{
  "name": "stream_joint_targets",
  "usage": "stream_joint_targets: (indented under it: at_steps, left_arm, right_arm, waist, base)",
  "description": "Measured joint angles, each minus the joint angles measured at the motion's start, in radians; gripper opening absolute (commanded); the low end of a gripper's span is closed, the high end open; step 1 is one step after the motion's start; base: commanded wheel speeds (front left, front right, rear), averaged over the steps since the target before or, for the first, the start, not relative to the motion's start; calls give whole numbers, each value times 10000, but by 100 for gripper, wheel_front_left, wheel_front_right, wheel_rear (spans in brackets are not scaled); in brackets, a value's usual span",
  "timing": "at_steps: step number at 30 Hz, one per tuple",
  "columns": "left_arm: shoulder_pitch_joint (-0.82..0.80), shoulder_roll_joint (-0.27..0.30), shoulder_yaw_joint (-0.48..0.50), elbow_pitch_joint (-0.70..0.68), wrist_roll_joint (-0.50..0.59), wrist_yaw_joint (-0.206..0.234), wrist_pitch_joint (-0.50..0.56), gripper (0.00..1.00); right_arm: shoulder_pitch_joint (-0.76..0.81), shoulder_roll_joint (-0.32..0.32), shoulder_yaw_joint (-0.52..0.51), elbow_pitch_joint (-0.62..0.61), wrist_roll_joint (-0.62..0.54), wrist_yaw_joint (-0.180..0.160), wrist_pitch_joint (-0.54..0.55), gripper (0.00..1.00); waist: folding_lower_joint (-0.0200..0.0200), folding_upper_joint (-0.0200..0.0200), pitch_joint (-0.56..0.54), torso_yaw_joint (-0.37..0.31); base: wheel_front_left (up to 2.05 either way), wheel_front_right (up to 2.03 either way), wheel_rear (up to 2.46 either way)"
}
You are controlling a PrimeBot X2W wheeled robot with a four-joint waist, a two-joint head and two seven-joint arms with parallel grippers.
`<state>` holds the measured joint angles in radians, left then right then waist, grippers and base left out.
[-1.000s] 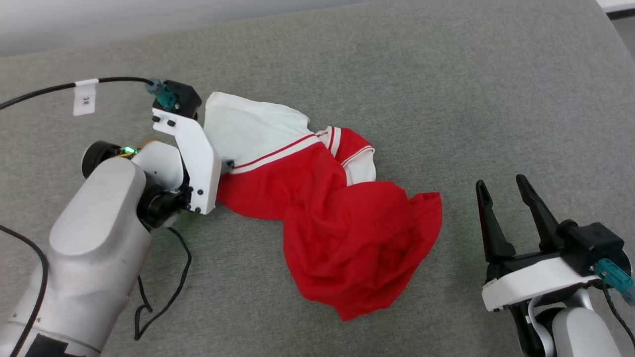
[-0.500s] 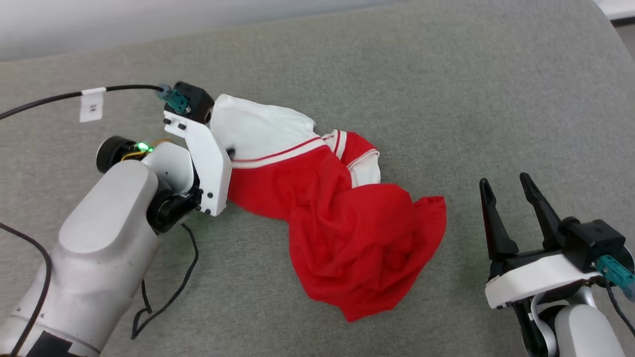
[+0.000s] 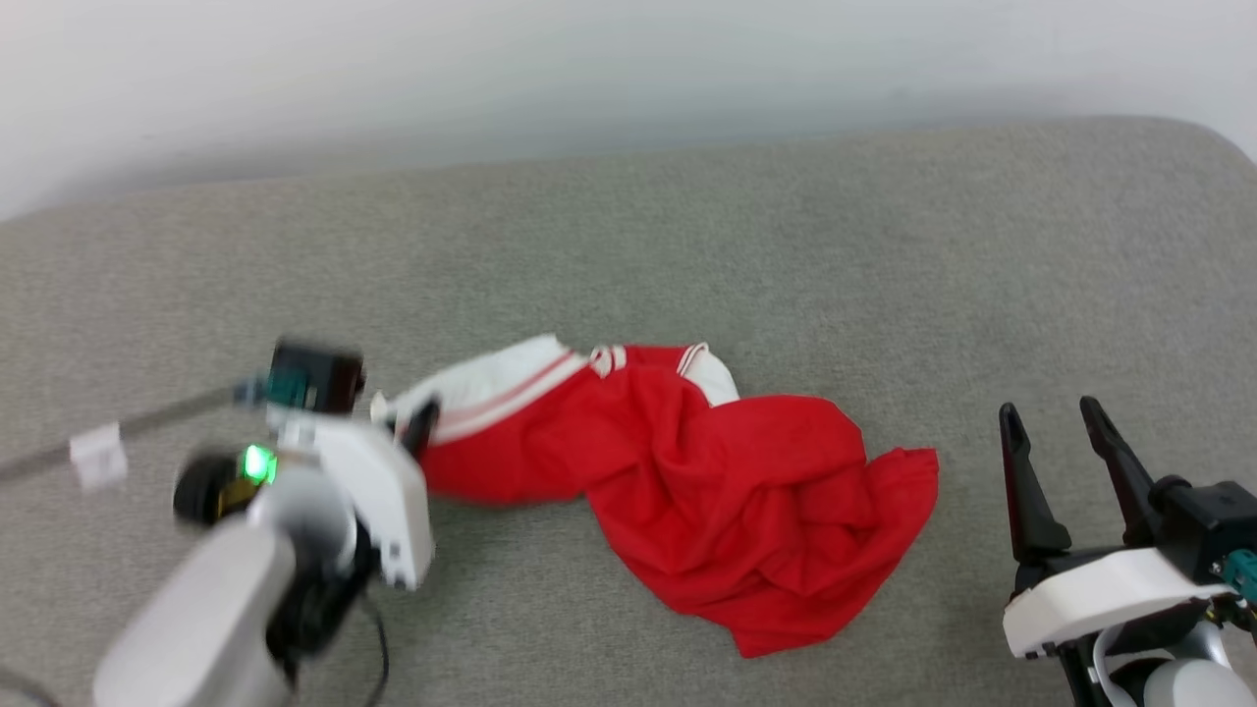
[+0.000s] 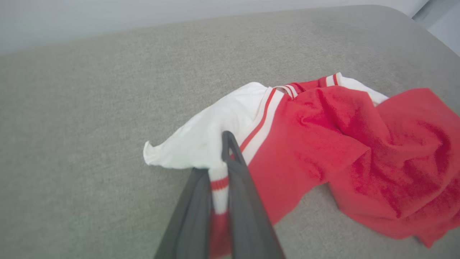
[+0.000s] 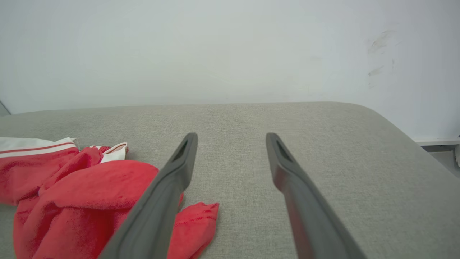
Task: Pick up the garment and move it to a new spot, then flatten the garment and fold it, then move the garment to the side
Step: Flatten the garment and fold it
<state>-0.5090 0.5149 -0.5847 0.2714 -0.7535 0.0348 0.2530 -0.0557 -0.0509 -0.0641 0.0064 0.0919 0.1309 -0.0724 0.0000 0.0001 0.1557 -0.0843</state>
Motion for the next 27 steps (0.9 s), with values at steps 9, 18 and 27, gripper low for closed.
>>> stream_joint_targets:
  at_steps: [9, 18, 27]
  left_arm:
    - [4201, -445, 621, -924, -1444, 1613, -976, 82]
    - [4804, -754, 846, -1676, -495, 2470, -2913, 100]
    - [3956, -765, 911, -2297, 1214, 2688, -4870, 100]
  right_arm:
    - [641, 4, 36, -324, -104, 2, 405, 100]
    - [972, 2, -407, -698, -201, 2, 732, 100]
    - [1337, 2, -522, -943, -58, 0, 1093, 100]
  waist:
    - [0, 0, -648, 329]
    - [-1, 0, -1158, 488]
    - [-1, 0, -1576, 624]
  base:
    - [0, 0, 0]
    - [0, 0, 0]
    - [0, 0, 0]
